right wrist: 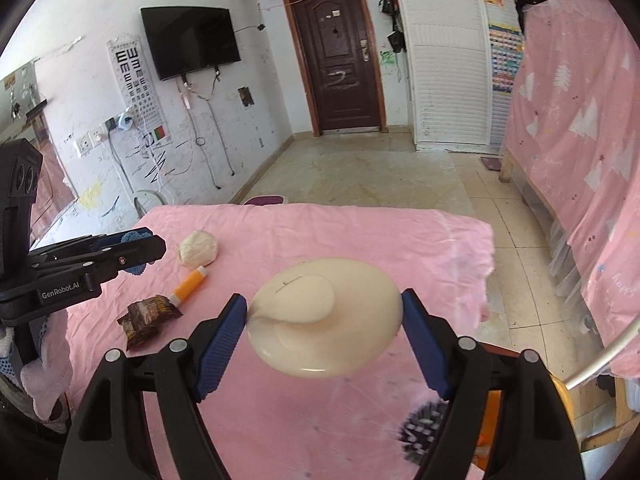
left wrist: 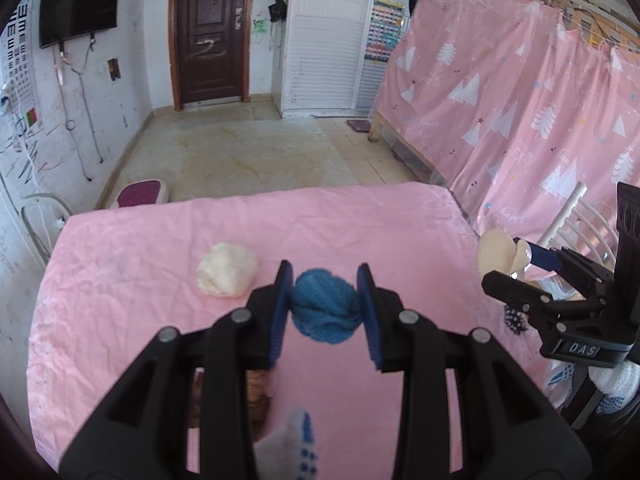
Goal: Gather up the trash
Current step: 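Carry the yarn ball and cream pad to the basin and open both tools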
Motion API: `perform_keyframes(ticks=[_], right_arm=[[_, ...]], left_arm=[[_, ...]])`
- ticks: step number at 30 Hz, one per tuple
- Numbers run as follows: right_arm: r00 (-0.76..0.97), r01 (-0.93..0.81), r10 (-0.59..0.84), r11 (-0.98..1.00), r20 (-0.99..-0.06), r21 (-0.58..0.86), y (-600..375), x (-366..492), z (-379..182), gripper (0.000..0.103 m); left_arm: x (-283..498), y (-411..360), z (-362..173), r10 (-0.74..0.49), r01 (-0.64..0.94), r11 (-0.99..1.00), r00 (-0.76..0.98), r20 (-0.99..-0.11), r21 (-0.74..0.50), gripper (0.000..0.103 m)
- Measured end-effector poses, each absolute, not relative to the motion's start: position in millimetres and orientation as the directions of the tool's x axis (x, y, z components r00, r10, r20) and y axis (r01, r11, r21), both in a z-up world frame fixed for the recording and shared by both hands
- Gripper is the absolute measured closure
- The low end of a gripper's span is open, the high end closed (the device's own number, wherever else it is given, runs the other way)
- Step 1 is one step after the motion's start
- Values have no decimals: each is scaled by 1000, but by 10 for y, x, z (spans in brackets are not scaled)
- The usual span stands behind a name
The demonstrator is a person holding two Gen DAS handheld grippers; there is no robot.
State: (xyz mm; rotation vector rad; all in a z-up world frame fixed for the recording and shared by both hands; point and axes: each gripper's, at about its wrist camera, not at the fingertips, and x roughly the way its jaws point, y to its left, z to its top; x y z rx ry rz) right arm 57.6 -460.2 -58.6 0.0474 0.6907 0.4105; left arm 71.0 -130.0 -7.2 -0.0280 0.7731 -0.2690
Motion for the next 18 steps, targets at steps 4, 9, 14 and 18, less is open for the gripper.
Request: perform_keyframes(ticks=[4, 9, 14, 18], right_arm=[[721, -308, 359, 932, -593, 189, -4906, 460, -576, 35], [750, -243, 320, 947, -579, 210, -5330, 317, -616, 35], [769, -163, 274, 958, -578, 237, -5802, 208, -717, 35], [771, -122, 254, 959, -584, 256, -6082, 146, -819, 35]], left_arm=[[716, -1613, -40, -279, 273, 955, 674, -684, -120, 72], [697, -1929, -13, -325, 326, 936, 659, -678, -132, 72], [664, -2278, 12, -369, 389, 912, 644, -670, -128, 72], [647, -2562, -6, -395, 432, 893, 622, -676, -125, 72]])
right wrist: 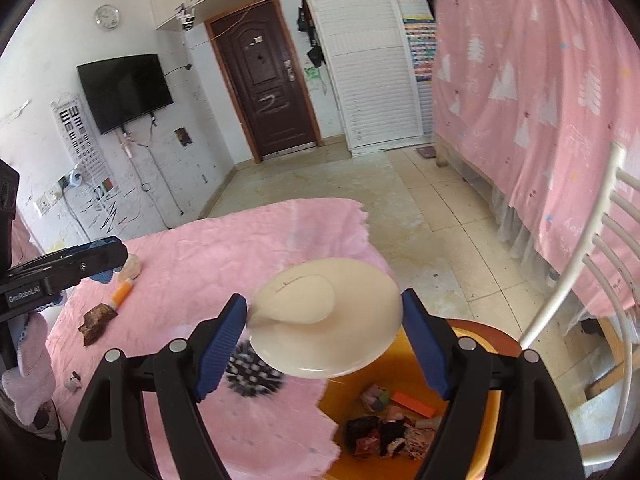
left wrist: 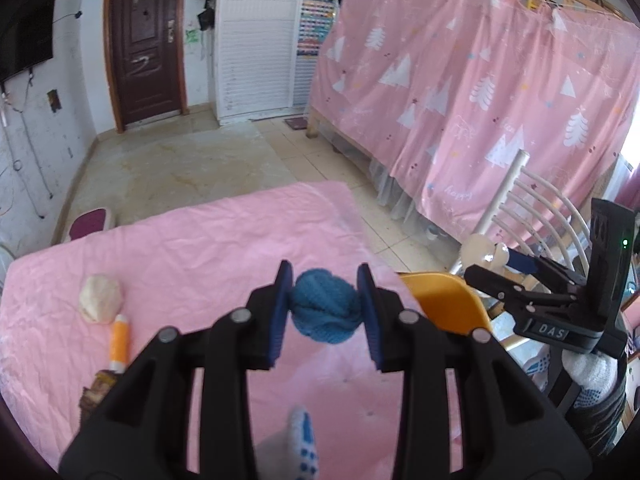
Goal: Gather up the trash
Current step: 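Carry the yarn ball and cream pad to the basin and open both tools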
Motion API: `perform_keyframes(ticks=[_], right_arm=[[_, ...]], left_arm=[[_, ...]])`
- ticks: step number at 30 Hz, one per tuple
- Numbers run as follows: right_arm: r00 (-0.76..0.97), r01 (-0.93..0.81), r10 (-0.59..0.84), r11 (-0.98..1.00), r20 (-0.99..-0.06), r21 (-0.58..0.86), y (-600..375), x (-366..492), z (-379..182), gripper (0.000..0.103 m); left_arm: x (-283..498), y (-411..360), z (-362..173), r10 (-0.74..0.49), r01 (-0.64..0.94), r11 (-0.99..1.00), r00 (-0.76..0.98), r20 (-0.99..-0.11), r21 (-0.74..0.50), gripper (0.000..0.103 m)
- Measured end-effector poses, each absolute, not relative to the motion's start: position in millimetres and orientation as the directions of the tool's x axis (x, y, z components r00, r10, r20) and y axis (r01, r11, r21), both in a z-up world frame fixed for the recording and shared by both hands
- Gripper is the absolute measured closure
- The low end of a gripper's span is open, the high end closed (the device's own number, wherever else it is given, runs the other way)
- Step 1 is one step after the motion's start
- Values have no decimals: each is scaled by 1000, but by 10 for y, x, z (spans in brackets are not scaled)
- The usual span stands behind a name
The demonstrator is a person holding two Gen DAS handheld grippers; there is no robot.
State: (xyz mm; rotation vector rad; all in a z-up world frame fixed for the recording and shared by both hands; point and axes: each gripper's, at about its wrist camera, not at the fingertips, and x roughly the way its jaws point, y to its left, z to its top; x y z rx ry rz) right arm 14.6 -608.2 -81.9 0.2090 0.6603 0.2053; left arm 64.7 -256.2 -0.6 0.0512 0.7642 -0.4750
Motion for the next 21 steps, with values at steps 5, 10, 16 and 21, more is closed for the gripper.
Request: perform_keyframes(ticks=[5, 10, 16, 21], right_arm=[[763, -91, 246, 956, -598, 278, -6324, 92, -986, 35], [749, -72, 252, 950, -613, 302, -6517, 59, -1163, 35], [734, -48, 259, 942, -629, 331, -6643, 49, -1322, 28], [739, -28, 251, 939, -625, 344, -6770, 23, -1393, 28]], left_arm=[[619, -2924, -61, -411, 479, 872, 602, -684, -103, 72], [646, -3238, -141, -410, 509, 857, 580, -704, -80, 72], [644, -3564, -195, -416, 546, 836, 558, -718, -60, 72], [628, -3784, -267, -416, 572, 819, 538, -733, -45, 72]])
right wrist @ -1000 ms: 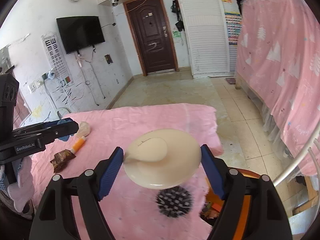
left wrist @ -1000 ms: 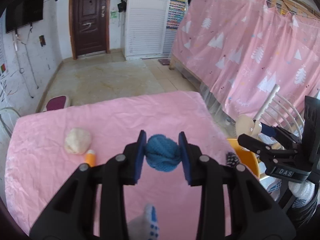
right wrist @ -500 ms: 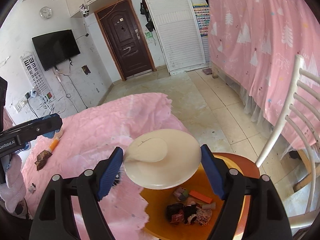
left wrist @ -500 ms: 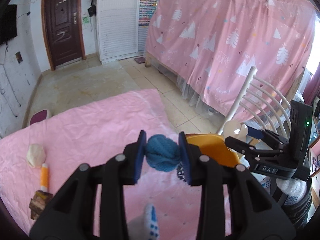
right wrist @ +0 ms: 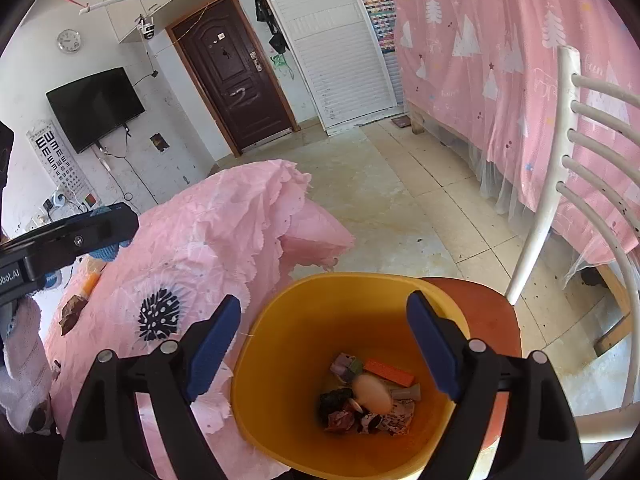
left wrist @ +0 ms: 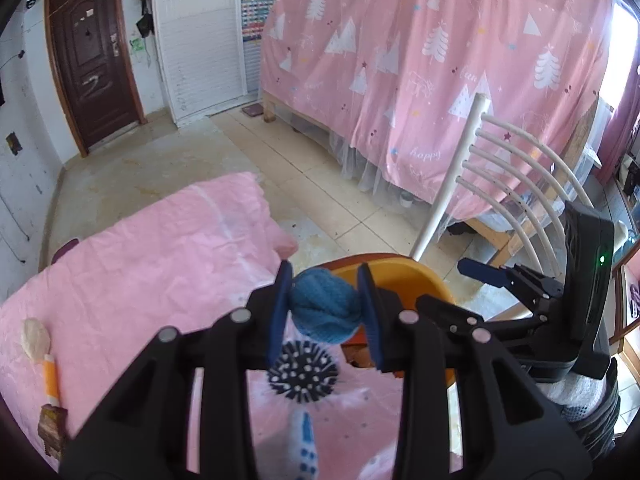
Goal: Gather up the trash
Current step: 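Carry the yarn ball and cream pad to the basin and open both tools, then move both open tools back over the snack packets and orange tube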
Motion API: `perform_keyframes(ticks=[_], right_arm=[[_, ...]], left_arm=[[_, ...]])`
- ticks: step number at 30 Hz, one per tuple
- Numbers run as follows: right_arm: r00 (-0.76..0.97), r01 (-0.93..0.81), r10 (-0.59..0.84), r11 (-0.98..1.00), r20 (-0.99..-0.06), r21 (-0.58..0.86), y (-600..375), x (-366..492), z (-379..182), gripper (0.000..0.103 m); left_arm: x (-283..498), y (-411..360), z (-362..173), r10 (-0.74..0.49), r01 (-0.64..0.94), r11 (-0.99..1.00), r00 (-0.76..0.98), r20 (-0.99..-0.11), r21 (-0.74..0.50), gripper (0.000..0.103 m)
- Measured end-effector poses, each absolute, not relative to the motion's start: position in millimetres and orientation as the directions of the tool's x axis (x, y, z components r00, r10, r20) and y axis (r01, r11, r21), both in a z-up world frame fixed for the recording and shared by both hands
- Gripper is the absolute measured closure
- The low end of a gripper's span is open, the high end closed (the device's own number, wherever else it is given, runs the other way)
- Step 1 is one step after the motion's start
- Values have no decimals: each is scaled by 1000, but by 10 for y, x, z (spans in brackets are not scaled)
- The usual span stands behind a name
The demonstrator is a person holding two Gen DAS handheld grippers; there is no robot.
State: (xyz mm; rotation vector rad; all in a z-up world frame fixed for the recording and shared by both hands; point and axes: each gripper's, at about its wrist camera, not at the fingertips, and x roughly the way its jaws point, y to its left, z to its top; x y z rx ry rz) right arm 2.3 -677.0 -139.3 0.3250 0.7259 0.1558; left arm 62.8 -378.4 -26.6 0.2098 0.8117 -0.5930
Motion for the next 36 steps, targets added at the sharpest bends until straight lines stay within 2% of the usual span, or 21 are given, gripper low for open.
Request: perform_keyframes(ticks=[6, 8, 10, 11, 21, 36], right_arm=[[751, 7, 236, 931, -616, 365, -6957, -26, -1429, 27], [754, 18, 229, 930, -616, 368, -6996, -40, -1438, 27], [756, 28, 222, 929, -616, 369, -7035, -62, -1443, 27], [758, 32, 220, 928, -615, 371, -7049, -74, -1443, 27], [760, 30, 204, 938, -618, 346, -6972, -104, -1365, 27], [761, -60, 224, 959, -608, 278, -6397, 56, -1021, 25]], left_arm=[[615, -4010, -313, -432, 602, 797, 513, -742, -48, 72], [604, -4050, -321, -439, 610, 791, 506, -743, -52, 68], [594, -4085, -320, -448, 616, 785, 499, -742, -61, 54], [588, -4083, -314, -450, 619, 783, 499, -740, -59, 52], [532, -3960, -208, -460, 618, 784, 513, -725, -61, 52], [493, -3292, -21, -455, 546, 832, 566, -688, -100, 52]])
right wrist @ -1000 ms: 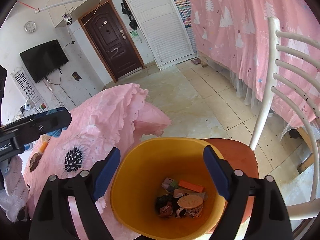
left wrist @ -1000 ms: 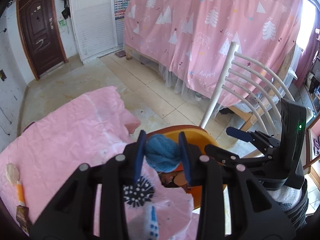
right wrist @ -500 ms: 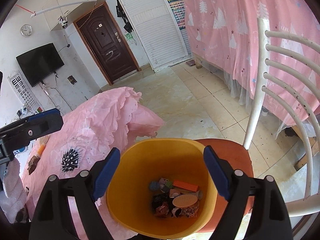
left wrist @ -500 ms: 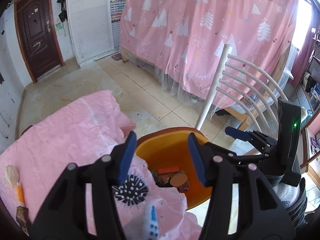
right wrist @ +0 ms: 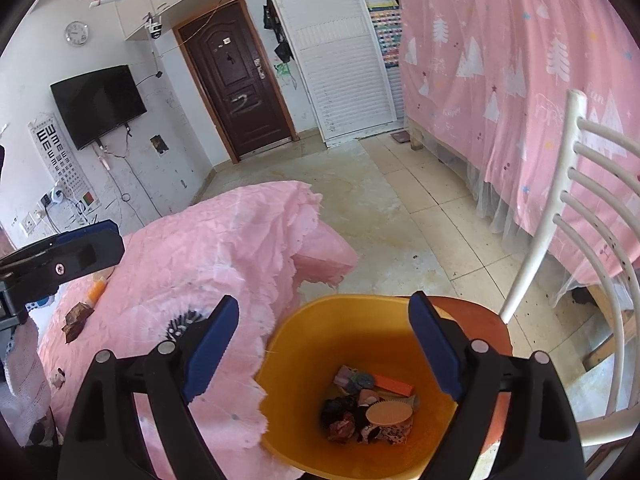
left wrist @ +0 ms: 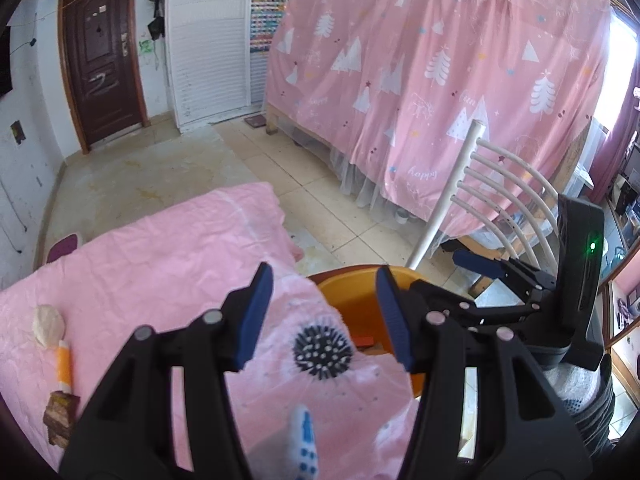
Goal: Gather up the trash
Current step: 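Move both open tools back over the snack packets and orange tube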
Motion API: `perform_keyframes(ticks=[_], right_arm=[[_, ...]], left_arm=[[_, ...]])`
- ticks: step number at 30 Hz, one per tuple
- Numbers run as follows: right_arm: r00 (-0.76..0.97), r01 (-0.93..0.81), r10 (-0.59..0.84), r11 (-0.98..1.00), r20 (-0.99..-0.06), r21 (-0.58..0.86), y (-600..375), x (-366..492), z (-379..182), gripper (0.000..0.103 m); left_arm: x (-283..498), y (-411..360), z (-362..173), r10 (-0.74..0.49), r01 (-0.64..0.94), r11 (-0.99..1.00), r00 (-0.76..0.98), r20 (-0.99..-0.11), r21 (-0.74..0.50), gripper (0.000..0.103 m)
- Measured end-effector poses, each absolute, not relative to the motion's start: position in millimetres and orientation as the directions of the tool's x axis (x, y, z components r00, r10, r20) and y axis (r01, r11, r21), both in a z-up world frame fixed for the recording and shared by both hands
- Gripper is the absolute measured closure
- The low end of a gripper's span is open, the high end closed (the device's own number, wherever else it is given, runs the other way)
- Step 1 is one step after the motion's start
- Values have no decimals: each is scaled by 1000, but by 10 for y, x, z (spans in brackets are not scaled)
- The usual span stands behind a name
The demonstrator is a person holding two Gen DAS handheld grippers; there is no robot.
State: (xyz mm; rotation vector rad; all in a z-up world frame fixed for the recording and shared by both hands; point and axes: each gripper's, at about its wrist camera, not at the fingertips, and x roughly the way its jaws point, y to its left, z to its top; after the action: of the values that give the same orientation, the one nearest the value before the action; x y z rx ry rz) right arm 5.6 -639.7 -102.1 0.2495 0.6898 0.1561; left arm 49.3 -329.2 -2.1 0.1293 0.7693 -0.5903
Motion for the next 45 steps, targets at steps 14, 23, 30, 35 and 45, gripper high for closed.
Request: perform_keyframes(ticks=[14, 23, 30, 35, 45], right_arm=[[727, -234, 318, 948, -608, 215, -5376, 375, -771, 23], [689, -322, 362, 929, -628, 183, -4702, 523, -711, 23], [663, -368, 381, 916, -645, 163, -4294, 616, -724, 22], [649, -399, 393, 905, -651, 148, -4046, 667, -694, 22], [609, -456, 406, 882, -681, 118, -3572, 818, -736, 20]], left_arm=[[476, -2302, -21, -339, 393, 916, 651, -679, -81, 47], [481, -1750, -86, -302, 312, 943, 661, -687, -115, 47], [474, -1288, -197, -247, 228, 966, 659, -711, -124, 47], [459, -966, -304, -221, 190, 974, 650, -727, -126, 46], [374, -560, -535, -226, 180, 973, 616, -755, -144, 39]])
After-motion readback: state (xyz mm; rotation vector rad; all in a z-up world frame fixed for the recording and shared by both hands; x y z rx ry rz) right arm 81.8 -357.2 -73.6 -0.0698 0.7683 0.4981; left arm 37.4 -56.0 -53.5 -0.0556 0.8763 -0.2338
